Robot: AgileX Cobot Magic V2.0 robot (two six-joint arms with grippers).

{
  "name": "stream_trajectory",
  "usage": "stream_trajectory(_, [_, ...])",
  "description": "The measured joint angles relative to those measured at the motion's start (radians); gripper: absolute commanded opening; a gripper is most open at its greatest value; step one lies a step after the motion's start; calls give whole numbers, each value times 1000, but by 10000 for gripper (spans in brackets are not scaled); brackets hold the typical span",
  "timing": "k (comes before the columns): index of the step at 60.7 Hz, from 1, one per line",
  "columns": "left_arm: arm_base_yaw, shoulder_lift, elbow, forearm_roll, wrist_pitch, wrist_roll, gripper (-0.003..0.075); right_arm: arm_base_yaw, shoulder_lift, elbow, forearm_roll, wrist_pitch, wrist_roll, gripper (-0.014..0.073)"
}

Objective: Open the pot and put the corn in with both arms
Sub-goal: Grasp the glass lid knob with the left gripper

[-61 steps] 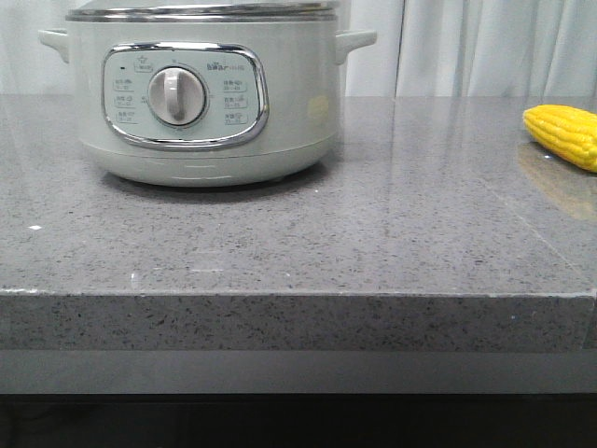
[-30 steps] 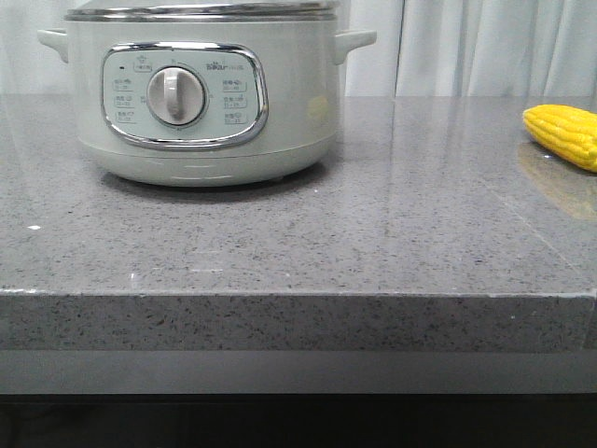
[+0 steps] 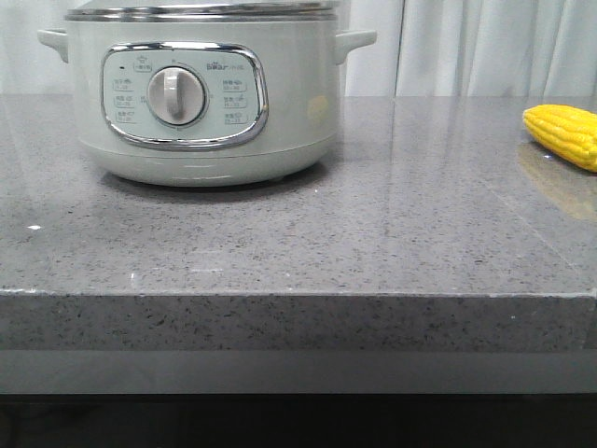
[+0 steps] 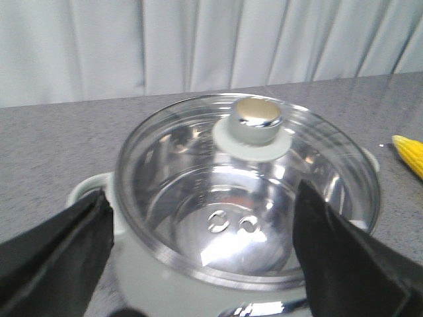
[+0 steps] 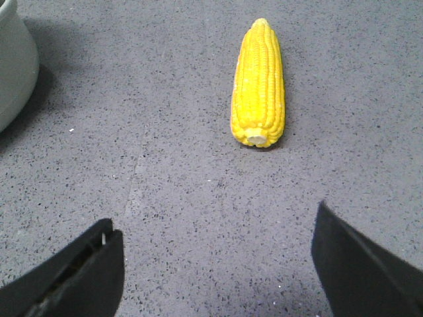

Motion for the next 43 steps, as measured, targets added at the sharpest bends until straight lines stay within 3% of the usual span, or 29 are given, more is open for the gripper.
stream_trajectory(15, [-62, 200, -160, -5, -13, 0, 554, 0, 0, 0, 0, 0, 0, 596])
stream_trajectory(43, [-69, 483, -386, -38, -51, 0, 554, 0, 0, 0, -2, 0, 0, 596])
